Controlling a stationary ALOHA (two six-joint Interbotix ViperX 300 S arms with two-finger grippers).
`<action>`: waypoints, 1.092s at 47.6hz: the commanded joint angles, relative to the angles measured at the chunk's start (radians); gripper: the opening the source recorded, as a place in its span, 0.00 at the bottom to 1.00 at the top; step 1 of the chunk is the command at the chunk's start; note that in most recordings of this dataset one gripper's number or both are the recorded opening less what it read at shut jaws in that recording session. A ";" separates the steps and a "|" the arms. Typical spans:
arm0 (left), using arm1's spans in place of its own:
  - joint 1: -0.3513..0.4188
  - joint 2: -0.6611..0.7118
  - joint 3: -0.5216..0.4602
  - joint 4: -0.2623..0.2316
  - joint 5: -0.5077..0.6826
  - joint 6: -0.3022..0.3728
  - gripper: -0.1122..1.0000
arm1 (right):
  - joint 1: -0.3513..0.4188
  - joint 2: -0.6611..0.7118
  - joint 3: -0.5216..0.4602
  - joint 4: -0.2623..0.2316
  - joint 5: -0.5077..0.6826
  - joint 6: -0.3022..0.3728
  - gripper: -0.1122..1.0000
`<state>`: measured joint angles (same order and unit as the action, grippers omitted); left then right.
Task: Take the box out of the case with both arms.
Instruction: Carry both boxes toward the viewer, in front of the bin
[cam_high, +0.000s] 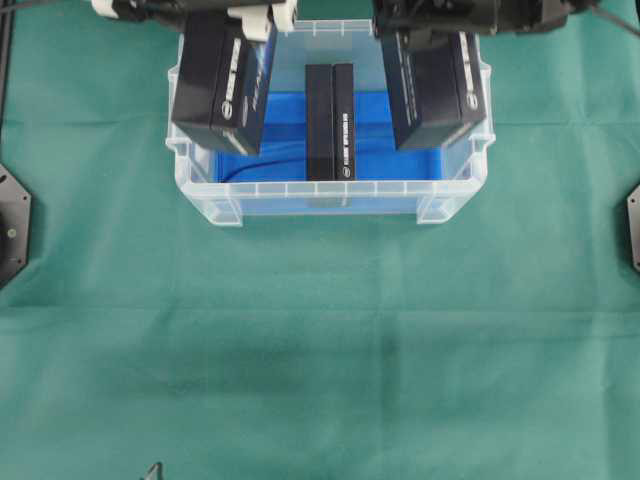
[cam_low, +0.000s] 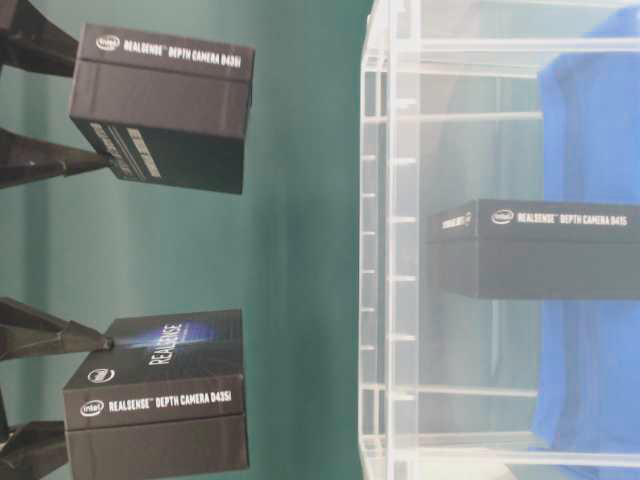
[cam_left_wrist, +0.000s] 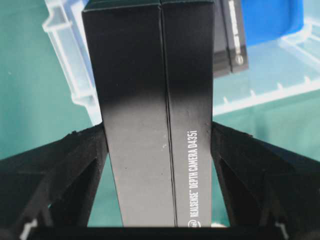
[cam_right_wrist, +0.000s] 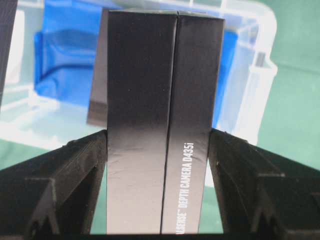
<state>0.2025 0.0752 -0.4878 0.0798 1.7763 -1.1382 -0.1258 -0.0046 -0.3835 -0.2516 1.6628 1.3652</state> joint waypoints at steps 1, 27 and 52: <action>-0.040 -0.032 -0.002 0.003 -0.005 -0.038 0.67 | 0.029 -0.014 -0.026 -0.003 0.017 0.014 0.68; -0.359 -0.012 0.008 0.003 -0.008 -0.459 0.67 | 0.327 -0.008 -0.026 -0.009 0.064 0.222 0.68; -0.525 0.008 -0.002 0.003 -0.006 -0.614 0.67 | 0.512 0.035 -0.044 -0.015 0.064 0.449 0.68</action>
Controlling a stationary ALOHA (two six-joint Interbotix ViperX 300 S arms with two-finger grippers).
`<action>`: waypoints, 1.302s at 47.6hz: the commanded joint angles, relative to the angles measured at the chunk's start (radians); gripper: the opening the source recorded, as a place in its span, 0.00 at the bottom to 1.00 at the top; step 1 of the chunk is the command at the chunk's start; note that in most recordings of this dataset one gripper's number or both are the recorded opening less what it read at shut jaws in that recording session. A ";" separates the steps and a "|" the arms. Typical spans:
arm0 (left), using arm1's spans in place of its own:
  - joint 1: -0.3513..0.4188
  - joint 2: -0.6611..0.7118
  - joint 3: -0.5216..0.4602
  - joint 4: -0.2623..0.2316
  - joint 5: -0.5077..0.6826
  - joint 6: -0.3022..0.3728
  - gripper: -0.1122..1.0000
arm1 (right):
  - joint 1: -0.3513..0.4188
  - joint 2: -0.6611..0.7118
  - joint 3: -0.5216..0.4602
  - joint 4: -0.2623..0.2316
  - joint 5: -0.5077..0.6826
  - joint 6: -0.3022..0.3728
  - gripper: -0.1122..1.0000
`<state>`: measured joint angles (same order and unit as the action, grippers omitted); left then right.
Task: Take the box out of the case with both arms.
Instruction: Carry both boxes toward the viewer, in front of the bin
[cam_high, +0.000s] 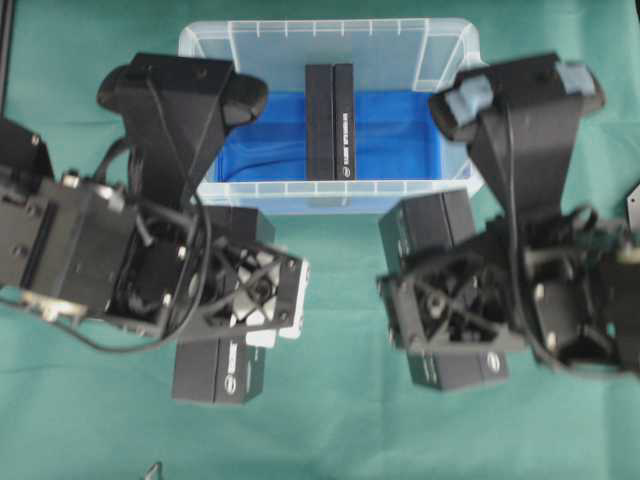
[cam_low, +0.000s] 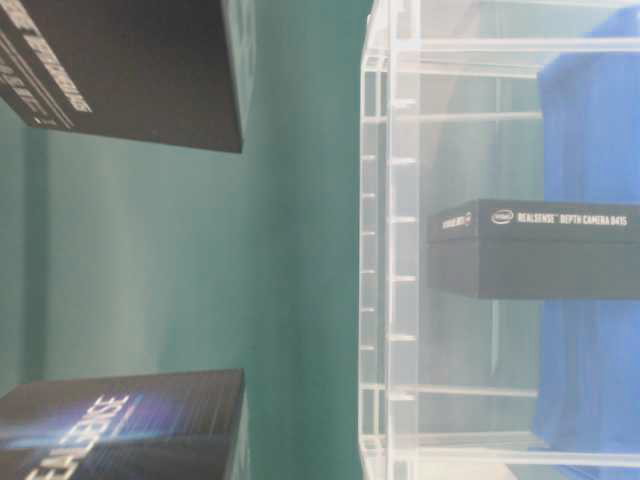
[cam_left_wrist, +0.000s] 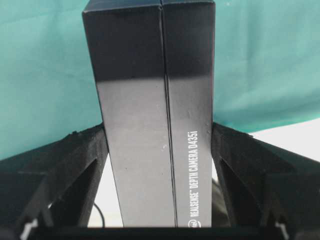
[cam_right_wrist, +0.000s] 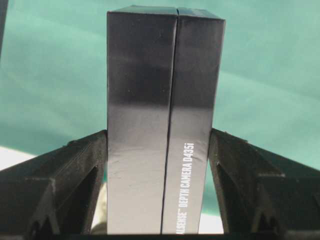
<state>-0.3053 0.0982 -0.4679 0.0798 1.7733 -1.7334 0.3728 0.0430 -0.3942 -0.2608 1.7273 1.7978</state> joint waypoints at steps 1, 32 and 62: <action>-0.020 -0.015 -0.023 0.003 -0.002 -0.021 0.67 | 0.017 -0.009 -0.035 -0.006 0.000 0.021 0.68; -0.044 -0.015 -0.018 0.003 0.011 -0.020 0.67 | 0.037 0.034 -0.084 -0.008 0.026 0.043 0.68; -0.020 -0.017 -0.018 0.003 0.014 -0.012 0.67 | 0.037 0.032 -0.084 -0.012 0.048 0.041 0.68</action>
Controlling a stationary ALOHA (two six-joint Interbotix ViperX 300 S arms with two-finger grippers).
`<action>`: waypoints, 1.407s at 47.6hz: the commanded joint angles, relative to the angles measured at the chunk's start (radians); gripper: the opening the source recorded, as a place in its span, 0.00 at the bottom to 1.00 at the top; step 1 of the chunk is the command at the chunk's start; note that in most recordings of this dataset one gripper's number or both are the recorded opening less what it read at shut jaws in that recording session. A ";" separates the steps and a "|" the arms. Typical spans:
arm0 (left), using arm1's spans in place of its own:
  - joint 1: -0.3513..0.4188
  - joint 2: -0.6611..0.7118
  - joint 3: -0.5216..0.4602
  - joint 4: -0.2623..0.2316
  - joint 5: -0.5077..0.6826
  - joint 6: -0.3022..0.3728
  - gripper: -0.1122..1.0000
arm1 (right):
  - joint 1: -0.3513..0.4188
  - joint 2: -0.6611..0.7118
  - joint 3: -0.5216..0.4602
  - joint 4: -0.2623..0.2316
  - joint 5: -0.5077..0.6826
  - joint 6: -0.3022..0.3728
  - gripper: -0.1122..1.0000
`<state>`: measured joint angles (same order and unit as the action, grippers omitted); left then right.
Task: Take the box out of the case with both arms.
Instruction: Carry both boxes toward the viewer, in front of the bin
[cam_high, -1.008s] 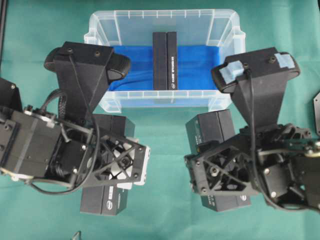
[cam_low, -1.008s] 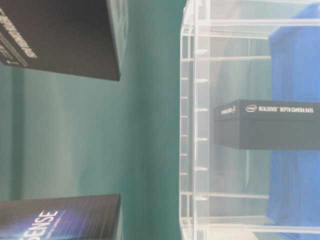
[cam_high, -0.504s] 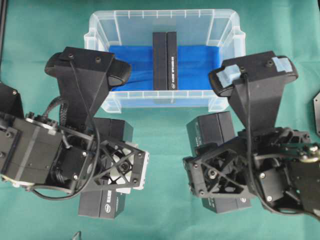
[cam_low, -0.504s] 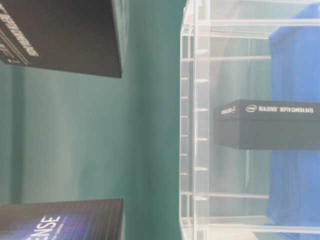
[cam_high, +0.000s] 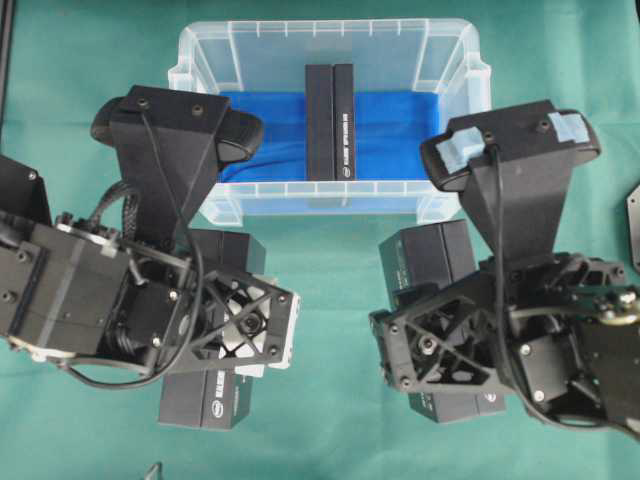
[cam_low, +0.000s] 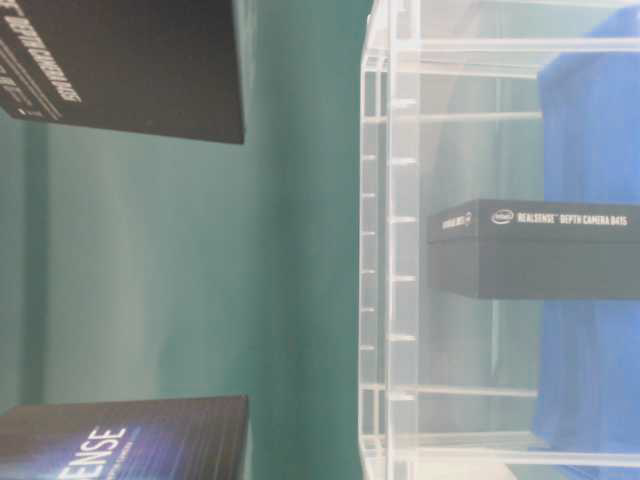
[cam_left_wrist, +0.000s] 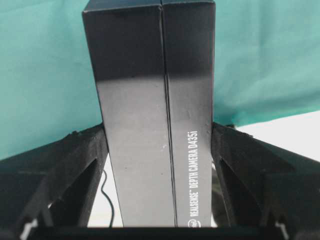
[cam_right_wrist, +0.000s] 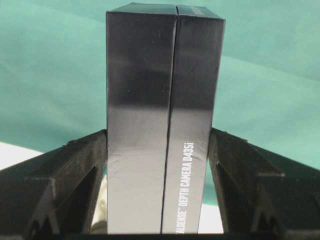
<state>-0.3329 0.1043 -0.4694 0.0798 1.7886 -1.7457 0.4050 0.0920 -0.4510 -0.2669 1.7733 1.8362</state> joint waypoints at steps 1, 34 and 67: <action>0.008 -0.023 -0.017 0.003 -0.002 0.000 0.67 | 0.005 -0.017 -0.028 -0.006 0.003 0.003 0.68; 0.015 -0.026 -0.006 0.006 -0.002 0.026 0.67 | -0.003 -0.015 -0.020 -0.006 0.003 0.005 0.68; 0.014 -0.069 0.413 0.025 -0.359 -0.061 0.67 | -0.017 -0.015 0.356 0.048 -0.299 0.137 0.68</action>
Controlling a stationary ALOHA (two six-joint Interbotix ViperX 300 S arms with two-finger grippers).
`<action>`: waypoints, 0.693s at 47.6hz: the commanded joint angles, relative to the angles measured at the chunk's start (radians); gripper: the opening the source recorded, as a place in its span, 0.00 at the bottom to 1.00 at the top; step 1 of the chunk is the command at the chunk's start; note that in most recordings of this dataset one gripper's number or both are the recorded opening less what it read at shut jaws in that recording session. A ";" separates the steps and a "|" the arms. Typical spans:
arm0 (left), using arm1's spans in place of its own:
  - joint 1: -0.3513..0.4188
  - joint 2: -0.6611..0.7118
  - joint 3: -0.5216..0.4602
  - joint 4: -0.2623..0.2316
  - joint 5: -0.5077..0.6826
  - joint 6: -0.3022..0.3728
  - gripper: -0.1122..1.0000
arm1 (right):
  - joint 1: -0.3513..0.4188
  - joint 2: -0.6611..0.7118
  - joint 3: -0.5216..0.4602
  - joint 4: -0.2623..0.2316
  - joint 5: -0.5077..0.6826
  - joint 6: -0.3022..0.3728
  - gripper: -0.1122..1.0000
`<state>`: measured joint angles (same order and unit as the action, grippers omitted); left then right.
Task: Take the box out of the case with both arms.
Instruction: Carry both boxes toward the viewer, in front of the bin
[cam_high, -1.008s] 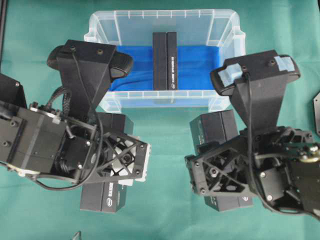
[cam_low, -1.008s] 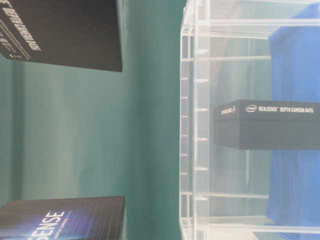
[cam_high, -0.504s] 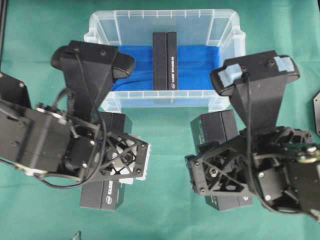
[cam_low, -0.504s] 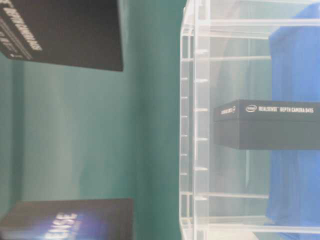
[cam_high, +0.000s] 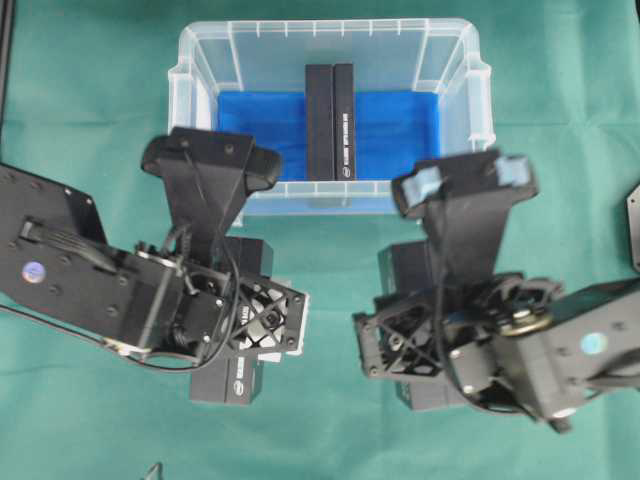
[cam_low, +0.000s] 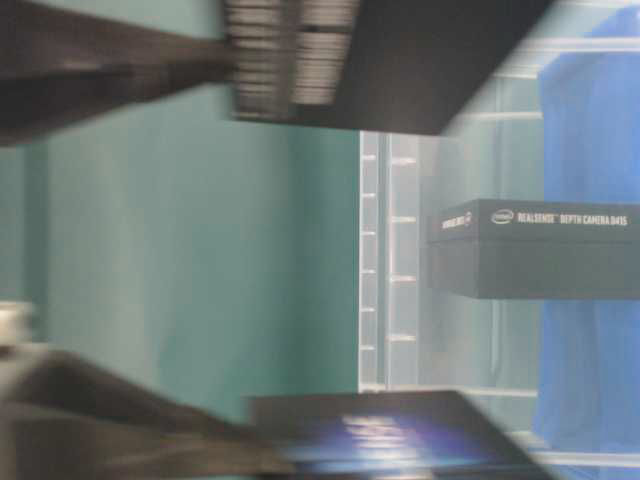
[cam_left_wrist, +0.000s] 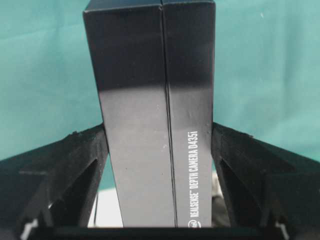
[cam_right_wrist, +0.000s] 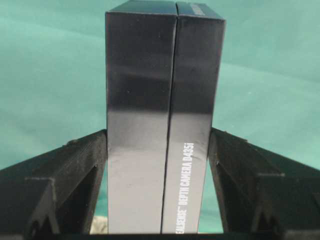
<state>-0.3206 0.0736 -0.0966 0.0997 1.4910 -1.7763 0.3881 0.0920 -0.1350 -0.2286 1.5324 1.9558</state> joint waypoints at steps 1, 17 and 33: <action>-0.003 -0.038 0.067 0.005 -0.095 -0.044 0.67 | -0.002 -0.015 0.057 0.012 -0.077 0.026 0.69; -0.020 -0.014 0.276 -0.005 -0.344 -0.112 0.67 | -0.006 -0.006 0.242 0.025 -0.296 0.109 0.68; -0.017 -0.003 0.313 -0.015 -0.388 -0.106 0.67 | -0.020 0.012 0.268 0.026 -0.341 0.103 0.68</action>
<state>-0.3359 0.0936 0.2224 0.0844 1.1045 -1.8745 0.3682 0.1227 0.1427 -0.1979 1.1919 2.0617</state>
